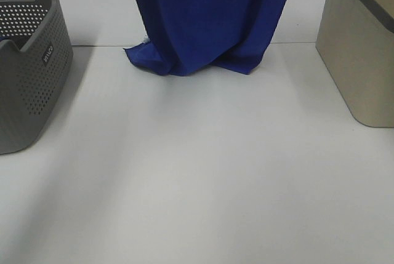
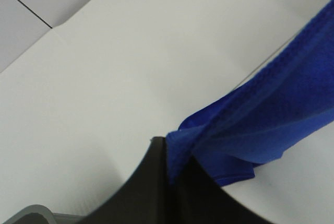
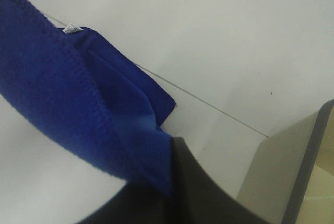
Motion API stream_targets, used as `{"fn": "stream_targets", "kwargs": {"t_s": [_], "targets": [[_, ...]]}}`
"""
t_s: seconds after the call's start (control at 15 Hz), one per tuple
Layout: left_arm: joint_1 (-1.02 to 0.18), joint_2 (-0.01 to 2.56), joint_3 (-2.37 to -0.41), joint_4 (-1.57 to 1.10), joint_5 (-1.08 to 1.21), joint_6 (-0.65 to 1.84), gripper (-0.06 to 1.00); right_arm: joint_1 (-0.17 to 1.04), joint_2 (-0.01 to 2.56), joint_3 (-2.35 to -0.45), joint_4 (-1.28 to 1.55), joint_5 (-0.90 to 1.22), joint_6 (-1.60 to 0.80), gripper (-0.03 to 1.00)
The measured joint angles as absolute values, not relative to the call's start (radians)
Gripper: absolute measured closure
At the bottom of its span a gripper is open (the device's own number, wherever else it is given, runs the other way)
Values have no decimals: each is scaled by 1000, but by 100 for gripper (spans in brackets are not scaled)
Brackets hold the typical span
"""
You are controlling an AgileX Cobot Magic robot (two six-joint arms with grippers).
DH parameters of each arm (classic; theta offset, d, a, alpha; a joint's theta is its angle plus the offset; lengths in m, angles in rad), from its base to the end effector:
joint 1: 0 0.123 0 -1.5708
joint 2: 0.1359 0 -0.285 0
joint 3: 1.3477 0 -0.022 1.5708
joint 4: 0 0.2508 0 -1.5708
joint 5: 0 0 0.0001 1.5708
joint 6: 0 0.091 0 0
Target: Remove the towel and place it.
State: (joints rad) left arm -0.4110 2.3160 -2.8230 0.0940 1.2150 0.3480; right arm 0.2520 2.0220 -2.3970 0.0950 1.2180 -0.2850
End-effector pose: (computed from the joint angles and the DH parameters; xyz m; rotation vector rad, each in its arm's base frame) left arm 0.4516 -0.1881 0.4103 0.7979 2.0378 0.0794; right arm 0.4227 0.1172 0.4297 -0.6228 2.2387 0.1036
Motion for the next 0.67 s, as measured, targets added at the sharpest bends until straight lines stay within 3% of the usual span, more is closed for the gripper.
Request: {"fn": "stream_targets", "kwargs": {"t_s": [0.4, 0.67], "targets": [[-401, 2011, -2321, 72, 1217, 369, 94, 252, 1945, -2252, 151, 1219, -260, 95], [-400, 1808, -1981, 20, 1212, 455, 94, 253, 1802, -1938, 204, 1217, -233, 95]]}}
